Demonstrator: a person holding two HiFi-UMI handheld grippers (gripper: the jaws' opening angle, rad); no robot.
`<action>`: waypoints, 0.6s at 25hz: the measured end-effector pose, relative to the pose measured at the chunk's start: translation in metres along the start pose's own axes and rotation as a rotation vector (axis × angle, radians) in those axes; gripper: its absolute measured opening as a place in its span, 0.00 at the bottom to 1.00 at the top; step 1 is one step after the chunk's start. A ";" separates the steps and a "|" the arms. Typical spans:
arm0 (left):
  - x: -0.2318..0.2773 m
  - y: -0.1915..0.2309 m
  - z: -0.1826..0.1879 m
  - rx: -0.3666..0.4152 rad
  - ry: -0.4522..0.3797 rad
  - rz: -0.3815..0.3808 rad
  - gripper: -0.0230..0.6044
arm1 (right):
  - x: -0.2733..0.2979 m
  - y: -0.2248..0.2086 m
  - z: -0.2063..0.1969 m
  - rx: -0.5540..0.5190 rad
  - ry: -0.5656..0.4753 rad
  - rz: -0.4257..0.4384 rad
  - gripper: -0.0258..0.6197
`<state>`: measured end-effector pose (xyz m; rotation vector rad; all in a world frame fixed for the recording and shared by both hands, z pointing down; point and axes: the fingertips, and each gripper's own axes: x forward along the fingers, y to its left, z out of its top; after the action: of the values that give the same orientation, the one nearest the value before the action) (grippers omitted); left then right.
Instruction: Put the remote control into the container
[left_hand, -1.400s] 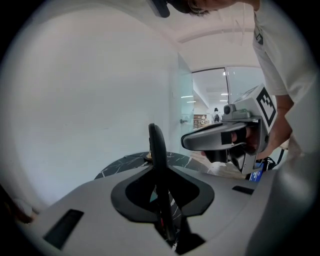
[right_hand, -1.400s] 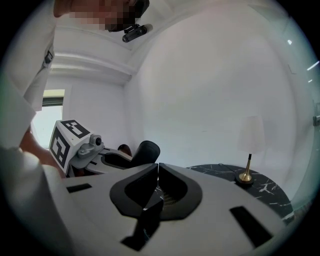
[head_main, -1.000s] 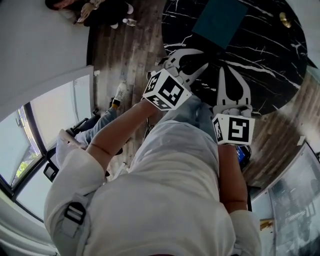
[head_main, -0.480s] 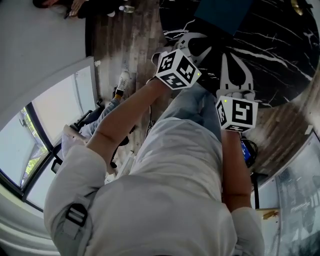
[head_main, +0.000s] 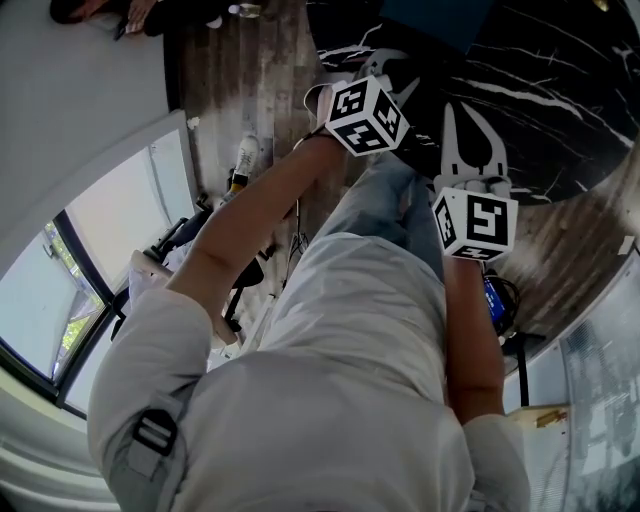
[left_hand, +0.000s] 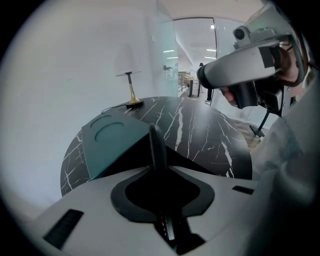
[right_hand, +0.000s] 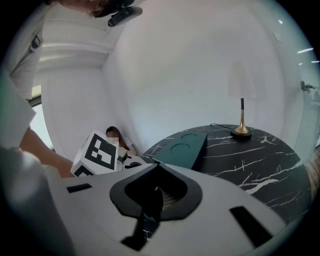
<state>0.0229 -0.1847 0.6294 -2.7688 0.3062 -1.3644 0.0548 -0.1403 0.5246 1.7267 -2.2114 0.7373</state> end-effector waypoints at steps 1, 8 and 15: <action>0.003 -0.002 -0.003 0.001 0.014 -0.007 0.17 | 0.000 0.000 -0.001 0.002 0.001 -0.001 0.06; 0.016 -0.009 -0.014 0.027 0.091 -0.020 0.17 | -0.007 -0.001 -0.005 0.008 0.000 -0.005 0.06; 0.025 -0.008 -0.020 0.059 0.162 0.003 0.17 | -0.014 -0.002 -0.010 0.014 0.000 -0.006 0.06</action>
<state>0.0234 -0.1803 0.6617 -2.6147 0.2699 -1.5739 0.0596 -0.1238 0.5274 1.7398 -2.2049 0.7529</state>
